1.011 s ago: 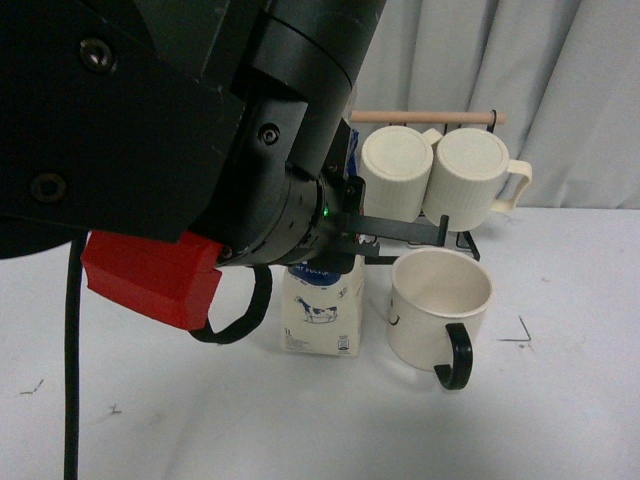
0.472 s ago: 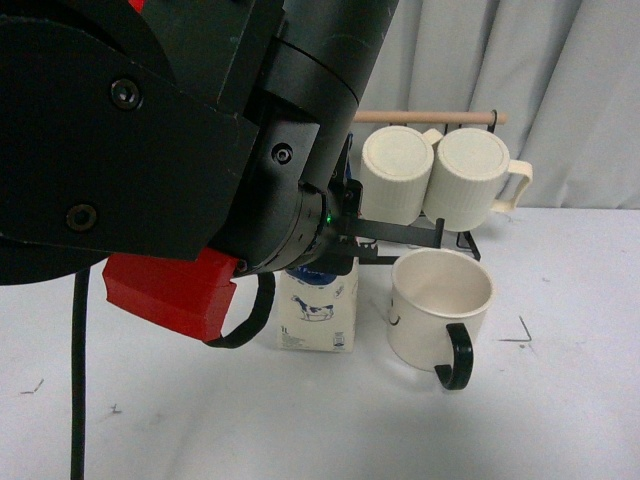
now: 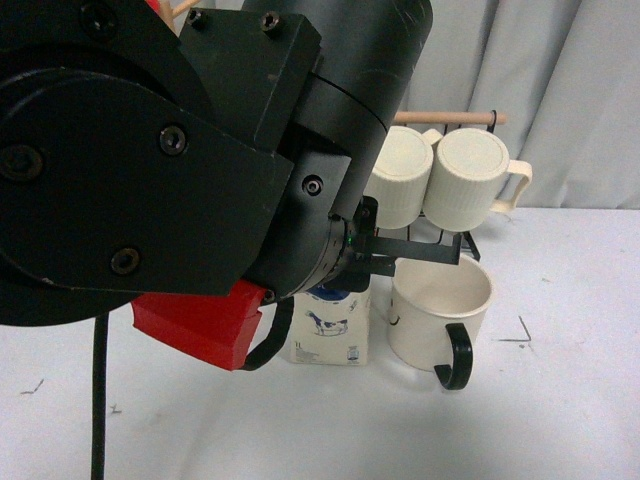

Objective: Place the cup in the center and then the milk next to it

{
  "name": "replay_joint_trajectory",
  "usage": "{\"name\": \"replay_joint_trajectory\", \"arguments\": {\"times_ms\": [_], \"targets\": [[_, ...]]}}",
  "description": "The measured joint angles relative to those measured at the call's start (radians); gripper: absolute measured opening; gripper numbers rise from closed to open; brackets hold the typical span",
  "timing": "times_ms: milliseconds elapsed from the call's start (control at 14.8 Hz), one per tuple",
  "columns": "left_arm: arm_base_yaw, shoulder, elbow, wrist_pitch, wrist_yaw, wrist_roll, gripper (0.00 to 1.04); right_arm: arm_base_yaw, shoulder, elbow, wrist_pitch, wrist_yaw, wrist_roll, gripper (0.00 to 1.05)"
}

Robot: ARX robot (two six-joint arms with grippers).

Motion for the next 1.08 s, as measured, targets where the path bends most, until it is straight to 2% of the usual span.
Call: {"name": "replay_joint_trajectory", "arguments": {"times_ms": [202, 337, 607, 876, 1079], "targets": [[-0.001, 0.004, 0.000, -0.003, -0.003, -0.016, 0.02, 0.000, 0.000, 0.000, 0.000, 0.000, 0.000, 0.98], [-0.001, 0.004, 0.004, -0.004, -0.005, -0.039, 0.19, 0.000, 0.000, 0.000, 0.000, 0.000, 0.000, 0.98], [-0.001, -0.012, 0.003, 0.005, 0.013, -0.078, 0.59, 0.000, 0.000, 0.000, 0.000, 0.000, 0.000, 0.98], [-0.012, -0.194, -0.093, 0.057, 0.035, -0.093, 1.00, 0.000, 0.000, 0.000, 0.000, 0.000, 0.000, 0.98], [0.015, -0.349, -0.209, 0.052, 0.058, -0.061, 0.98, 0.000, 0.000, 0.000, 0.000, 0.000, 0.000, 0.98]]}}
